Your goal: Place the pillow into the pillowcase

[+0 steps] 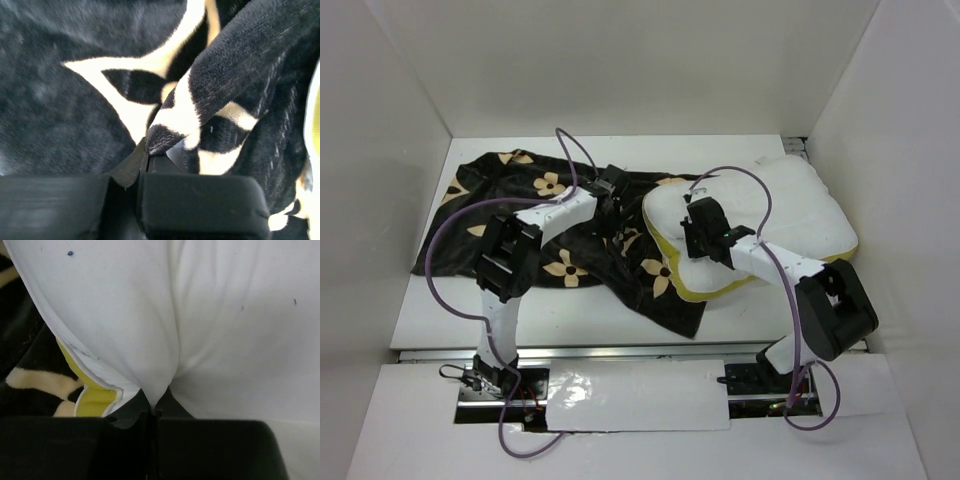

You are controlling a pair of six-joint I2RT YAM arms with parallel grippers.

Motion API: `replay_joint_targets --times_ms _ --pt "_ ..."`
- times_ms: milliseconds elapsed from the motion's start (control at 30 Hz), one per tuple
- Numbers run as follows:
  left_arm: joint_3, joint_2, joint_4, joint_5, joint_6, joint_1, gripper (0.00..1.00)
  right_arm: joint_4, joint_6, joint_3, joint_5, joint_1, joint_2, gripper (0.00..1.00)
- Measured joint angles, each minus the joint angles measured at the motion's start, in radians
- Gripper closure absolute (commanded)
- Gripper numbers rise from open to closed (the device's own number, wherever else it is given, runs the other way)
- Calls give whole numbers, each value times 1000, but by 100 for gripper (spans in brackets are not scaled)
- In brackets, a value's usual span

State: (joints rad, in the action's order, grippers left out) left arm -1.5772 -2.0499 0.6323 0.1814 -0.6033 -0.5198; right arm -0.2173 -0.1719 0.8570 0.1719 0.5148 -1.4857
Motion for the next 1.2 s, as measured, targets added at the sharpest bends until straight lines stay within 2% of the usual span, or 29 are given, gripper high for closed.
replay_joint_targets --times_ms 133,267,467,600,767,933,1200 --pt "-23 -10 2 -1 -3 8 100 -21 -16 9 -28 -23 25 100" --pt "-37 10 -5 9 3 -13 100 -77 -17 9 -29 -22 136 100" --pt "-37 154 -21 16 27 -56 100 -217 -18 60 -56 -19 402 100" --pt "-39 241 -40 31 28 -68 100 -267 -21 82 -95 -5 477 100" --pt "-39 258 -42 43 27 -69 100 -364 -13 79 -163 19 483 100" --pt "-28 259 -34 50 27 -78 100 -377 -12 48 -218 39 490 100" --pt "15 286 -34 53 28 -105 100 -371 16 47 -266 57 339 100"
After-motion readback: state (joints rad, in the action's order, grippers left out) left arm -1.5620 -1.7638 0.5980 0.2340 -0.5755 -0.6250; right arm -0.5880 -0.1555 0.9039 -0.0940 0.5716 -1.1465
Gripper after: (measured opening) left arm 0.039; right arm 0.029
